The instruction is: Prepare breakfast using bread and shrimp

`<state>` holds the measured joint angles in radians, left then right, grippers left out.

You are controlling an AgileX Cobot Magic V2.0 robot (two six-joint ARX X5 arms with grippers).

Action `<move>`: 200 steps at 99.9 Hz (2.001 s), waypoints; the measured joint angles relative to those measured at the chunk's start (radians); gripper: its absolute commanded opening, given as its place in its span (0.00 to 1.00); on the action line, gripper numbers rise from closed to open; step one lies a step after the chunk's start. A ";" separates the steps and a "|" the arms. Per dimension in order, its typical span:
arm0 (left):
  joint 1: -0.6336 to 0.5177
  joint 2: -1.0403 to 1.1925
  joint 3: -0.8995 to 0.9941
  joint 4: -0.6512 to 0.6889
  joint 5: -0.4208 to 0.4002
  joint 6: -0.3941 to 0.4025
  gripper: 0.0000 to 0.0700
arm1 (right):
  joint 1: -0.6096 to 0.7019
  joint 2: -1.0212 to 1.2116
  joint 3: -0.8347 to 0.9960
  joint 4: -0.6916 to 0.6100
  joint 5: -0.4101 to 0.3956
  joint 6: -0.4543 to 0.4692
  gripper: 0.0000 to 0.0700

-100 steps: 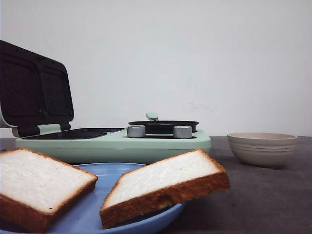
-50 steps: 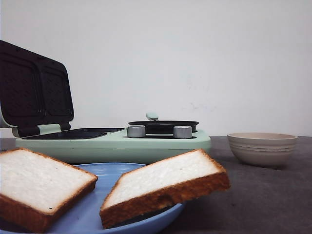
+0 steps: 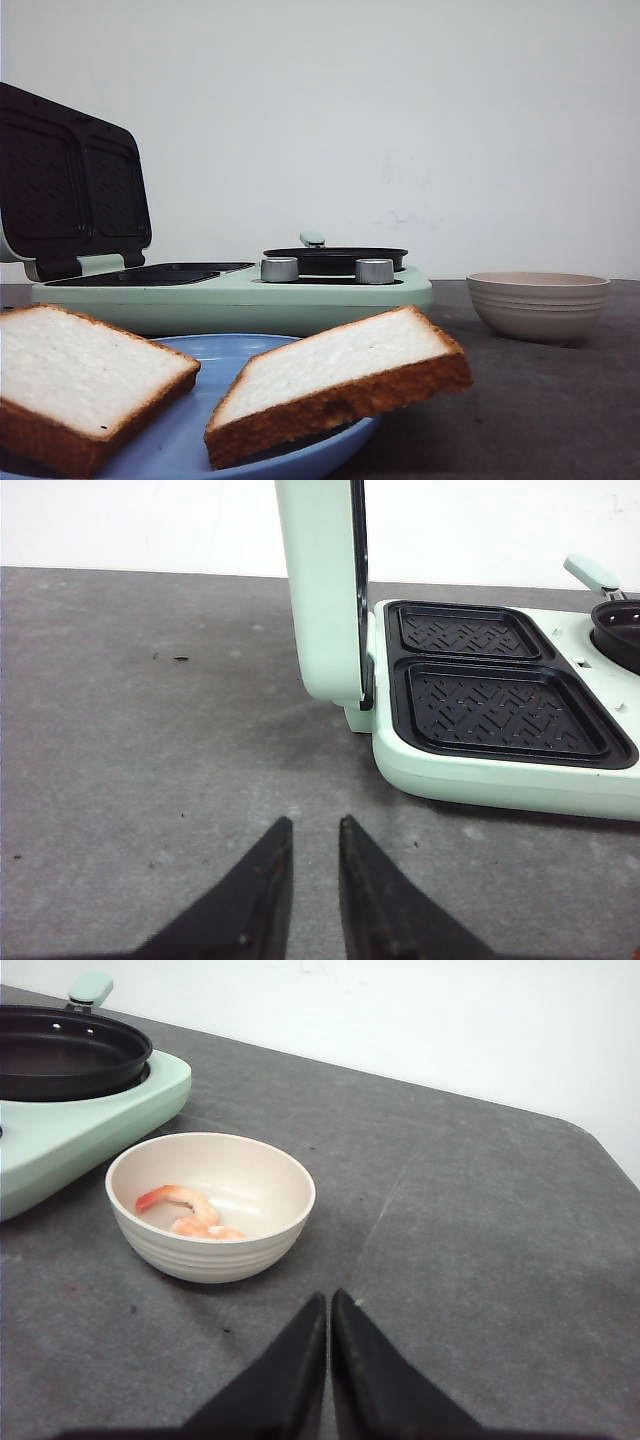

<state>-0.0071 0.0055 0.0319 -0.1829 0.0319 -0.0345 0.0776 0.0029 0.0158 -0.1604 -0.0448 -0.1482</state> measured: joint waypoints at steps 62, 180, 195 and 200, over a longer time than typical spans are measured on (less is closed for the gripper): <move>0.000 0.000 0.000 0.000 0.000 0.000 0.00 | 0.000 0.000 0.000 0.001 -0.001 0.000 0.00; 0.000 0.000 0.000 0.000 0.000 0.000 0.00 | 0.000 0.000 0.000 0.054 -0.007 0.022 0.00; 0.000 0.000 0.000 0.000 0.000 -0.001 0.00 | 0.000 0.000 0.000 0.054 -0.007 0.045 0.00; 0.000 0.000 0.000 0.000 0.000 -0.006 0.00 | 0.000 0.000 0.000 0.054 -0.007 0.068 0.00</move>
<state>-0.0071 0.0055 0.0319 -0.1829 0.0319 -0.0406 0.0776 0.0029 0.0158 -0.1066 -0.0521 -0.0807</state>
